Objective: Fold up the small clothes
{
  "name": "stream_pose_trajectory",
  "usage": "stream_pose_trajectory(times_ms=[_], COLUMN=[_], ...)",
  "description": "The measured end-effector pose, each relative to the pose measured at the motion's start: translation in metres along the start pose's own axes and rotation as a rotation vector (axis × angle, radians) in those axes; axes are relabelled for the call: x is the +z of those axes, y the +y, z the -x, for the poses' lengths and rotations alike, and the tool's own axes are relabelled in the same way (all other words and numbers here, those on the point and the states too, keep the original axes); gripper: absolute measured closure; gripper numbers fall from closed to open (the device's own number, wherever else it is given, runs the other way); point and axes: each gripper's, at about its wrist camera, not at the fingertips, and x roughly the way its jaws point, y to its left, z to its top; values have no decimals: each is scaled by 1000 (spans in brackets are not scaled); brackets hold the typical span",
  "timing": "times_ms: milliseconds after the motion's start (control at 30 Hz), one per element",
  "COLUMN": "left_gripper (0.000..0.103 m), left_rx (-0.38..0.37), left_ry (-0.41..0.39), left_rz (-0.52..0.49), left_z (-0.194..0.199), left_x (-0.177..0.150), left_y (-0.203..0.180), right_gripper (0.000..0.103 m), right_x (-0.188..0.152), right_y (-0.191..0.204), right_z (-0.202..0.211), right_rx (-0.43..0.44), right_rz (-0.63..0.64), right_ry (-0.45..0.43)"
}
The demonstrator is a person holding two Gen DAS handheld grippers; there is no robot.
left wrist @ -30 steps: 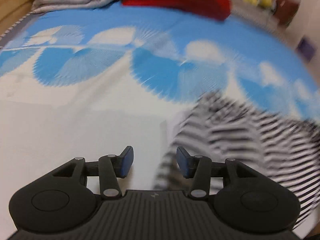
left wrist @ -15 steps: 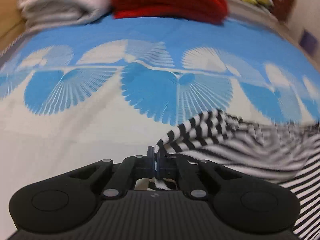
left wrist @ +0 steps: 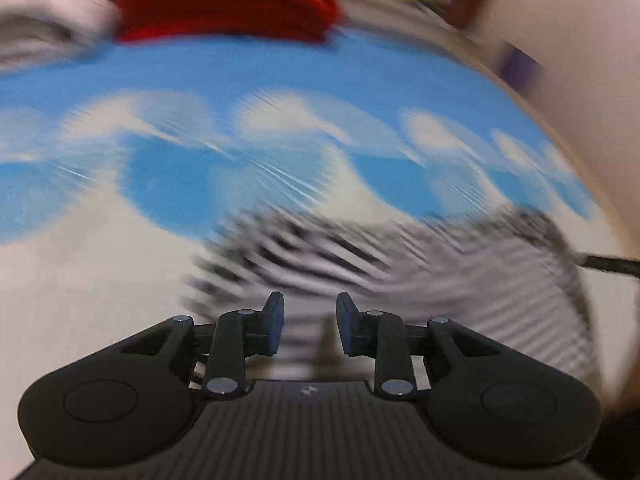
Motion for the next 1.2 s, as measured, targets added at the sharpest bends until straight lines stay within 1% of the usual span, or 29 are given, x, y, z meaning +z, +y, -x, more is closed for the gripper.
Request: stream_pose_trajectory(times_ms=[33, 67, 100, 133, 167, 200, 233, 267, 333, 400, 433, 467, 533, 567, 600, 633, 667, 733, 833, 933, 1000, 1033, 1067, 1100, 1200], left_gripper=[72, 71, 66, 61, 54, 54, 54, 54, 55, 55, 55, 55, 55, 55, 55, 55, 55, 55, 55, 52, 43, 41, 36, 31, 20], left_rx=[-23, -3, 47, 126, 179, 190, 187, 182, 150, 117, 119, 136, 214, 254, 292, 308, 305, 289, 296, 304, 321, 326, 318, 305, 292], left_ry=[40, 83, 116, 159, 189, 190, 177, 158, 114, 99, 110, 134, 236, 289, 322, 318, 298, 235, 122, 4, -53, -88, -127, -171, -296], left_rz=[-34, -93, -144, -193, -213, -204, -174, -139, -83, -85, -104, -126, -170, -187, -208, -227, -235, -217, -190, -136, -73, -42, -19, -4, -2], left_z=[-8, -19, -29, -41, -49, -50, -45, -38, -19, -6, -1, -2, -15, -24, -29, -28, -23, -9, 15, 46, 72, 90, 105, 121, 163], left_x=[-3, -8, -13, -17, -21, -21, -19, -16, -14, -17, -21, -24, -37, -43, -48, -51, -51, -48, -42, -34, -26, -23, -22, -21, -21], left_y=[-8, -18, -25, -32, -34, -35, -34, -32, -29, -28, -30, -30, -27, -23, -21, -21, -21, -21, -22, -22, -19, -20, -19, -19, -22], right_gripper=[64, 61, 55, 55, 55, 55, 55, 55, 55, 55, 54, 54, 53, 52, 52, 52, 53, 53, 52, 52, 51, 51, 51, 51, 51], right_x=[-6, -14, -20, -30, -40, -49, -55, -56, -55, -57, -63, -69, -83, -88, -89, -88, -87, -85, -84, -79, -79, -76, -77, -78, -82], right_y=[-1, -1, 0, 3, 4, 5, 6, 4, -4, -12, -12, -13, -13, -13, -12, -10, -9, -6, 4, 2, 7, 9, 13, 16, 27], right_z=[2, -1, -5, -12, -20, -24, -22, -16, -5, 3, 4, 2, -3, -4, -1, 2, 7, 18, 35, 46, 56, 58, 65, 65, 75], right_rx=[79, 132, 154, 146, 96, 48, 27, 33, 54, 50, 35, 10, -46, -54, -55, -60, -71, -79, -108, -106, -103, -101, -97, -91, -70], right_rz=[8, 28, 56, 99, 154, 206, 248, 261, 216, 194, 211, 238, 289, 315, 328, 331, 315, 300, 308, 249, 223, 218, 214, 211, 186], right_ry=[51, 114, 176, 252, 320, 356, 358, 337, 299, 287, 294, 318, 386, 387, 372, 354, 330, 291, 202, 152, 117, 104, 86, 75, 43])
